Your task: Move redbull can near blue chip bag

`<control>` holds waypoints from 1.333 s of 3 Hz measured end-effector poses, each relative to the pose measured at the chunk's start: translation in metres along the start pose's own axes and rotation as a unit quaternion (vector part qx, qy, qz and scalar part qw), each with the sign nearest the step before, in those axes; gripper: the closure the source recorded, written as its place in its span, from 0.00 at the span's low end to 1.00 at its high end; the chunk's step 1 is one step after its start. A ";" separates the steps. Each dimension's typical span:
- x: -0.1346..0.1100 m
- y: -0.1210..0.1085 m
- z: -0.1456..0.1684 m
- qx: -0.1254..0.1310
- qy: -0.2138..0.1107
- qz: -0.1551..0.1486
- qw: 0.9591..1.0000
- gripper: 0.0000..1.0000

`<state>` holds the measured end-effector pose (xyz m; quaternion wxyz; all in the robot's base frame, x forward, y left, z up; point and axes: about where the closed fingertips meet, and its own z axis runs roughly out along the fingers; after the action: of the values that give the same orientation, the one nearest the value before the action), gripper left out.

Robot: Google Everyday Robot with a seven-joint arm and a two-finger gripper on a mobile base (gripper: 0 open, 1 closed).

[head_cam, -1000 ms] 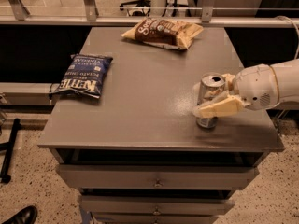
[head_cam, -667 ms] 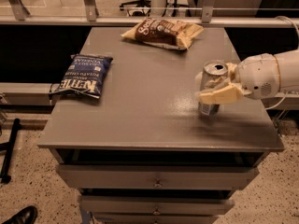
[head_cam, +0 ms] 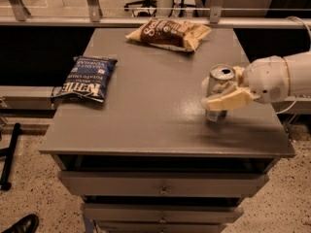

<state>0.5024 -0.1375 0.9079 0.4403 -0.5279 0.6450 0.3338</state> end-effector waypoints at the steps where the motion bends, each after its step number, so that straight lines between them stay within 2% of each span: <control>1: -0.020 -0.004 0.026 -0.019 -0.019 -0.023 0.999 1.00; 2: -0.060 -0.026 0.084 -0.043 -0.035 -0.066 0.996 1.00; 3: -0.072 -0.050 0.135 -0.052 -0.031 -0.081 0.995 1.00; 4: -0.061 -0.080 0.176 -0.047 -0.026 -0.074 0.996 1.00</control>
Offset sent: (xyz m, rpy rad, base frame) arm 0.0736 0.1466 0.0402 0.0601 -0.1631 0.2088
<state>0.6212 0.0262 0.8986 0.4549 -0.5858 0.5759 0.3438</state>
